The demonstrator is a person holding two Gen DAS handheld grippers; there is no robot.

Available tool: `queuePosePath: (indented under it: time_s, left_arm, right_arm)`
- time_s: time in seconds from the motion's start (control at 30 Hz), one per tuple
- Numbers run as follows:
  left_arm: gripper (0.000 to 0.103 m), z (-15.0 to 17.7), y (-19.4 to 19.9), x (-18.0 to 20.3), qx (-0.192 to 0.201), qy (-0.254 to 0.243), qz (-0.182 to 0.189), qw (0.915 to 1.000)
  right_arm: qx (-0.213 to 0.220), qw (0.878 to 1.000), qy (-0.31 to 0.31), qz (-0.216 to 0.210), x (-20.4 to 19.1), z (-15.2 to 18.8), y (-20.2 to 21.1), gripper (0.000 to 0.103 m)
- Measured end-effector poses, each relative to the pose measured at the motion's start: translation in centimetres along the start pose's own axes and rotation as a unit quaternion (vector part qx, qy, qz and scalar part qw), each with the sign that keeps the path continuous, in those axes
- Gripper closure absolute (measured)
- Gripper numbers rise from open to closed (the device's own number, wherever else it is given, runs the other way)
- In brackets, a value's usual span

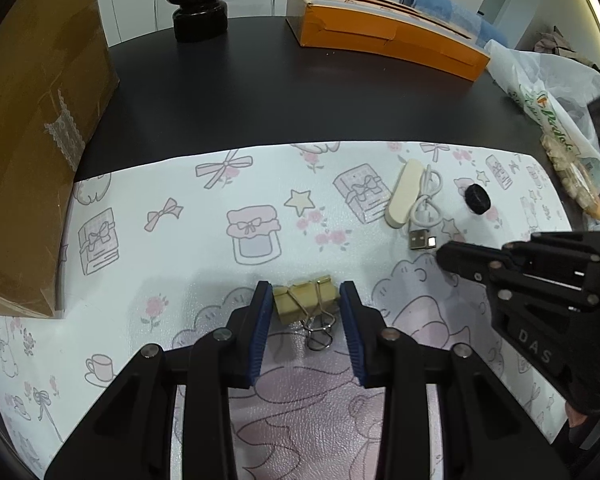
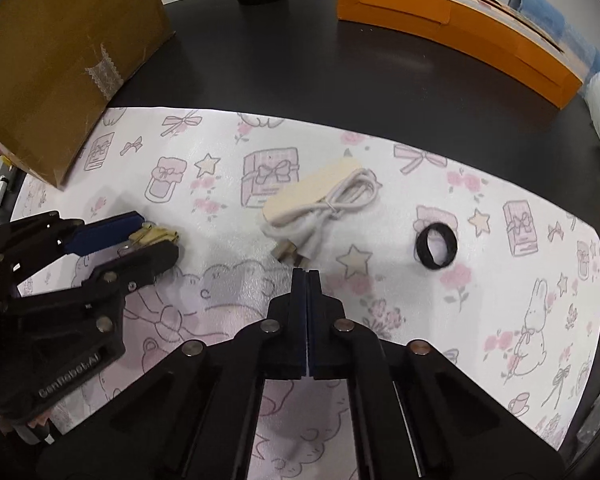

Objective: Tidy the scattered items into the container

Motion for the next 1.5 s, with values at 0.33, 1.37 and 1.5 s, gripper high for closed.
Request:
queuePosePath:
  time_s: [0.33, 1.37, 1.5]
  left_arm:
    - [0.069, -0.1, 0.5, 0.2, 0.003, 0.004, 0.01, 0.9999]
    - [0.069, -0.8, 3.9, 1.5, 0.028, 0.004, 0.015, 0.9995]
    - [0.069, -0.9, 5.8, 1.7, 0.039, 0.003, 0.014, 0.9991]
  right_arm:
    - [0.006, 0.999, -0.048, -0.012, 0.0, -1.5, 0.5, 0.057]
    - [0.03, 0.998, -0.038, 0.05, -0.4, -1.7, 2.4, 0.091]
    - [0.041, 0.997, -0.041, 0.053, -0.6, -1.1, 4.9, 0.091]
Point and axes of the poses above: each gripper's, at about its wrist camera, not at the fingertips, and y roughly against the way its jaws point, x to its right, z to its underside, the point moved 8 cm from there along -y, roughly the way its jaws point, and after that the axes turned 12 degrees about z, right-handed, at the moved point
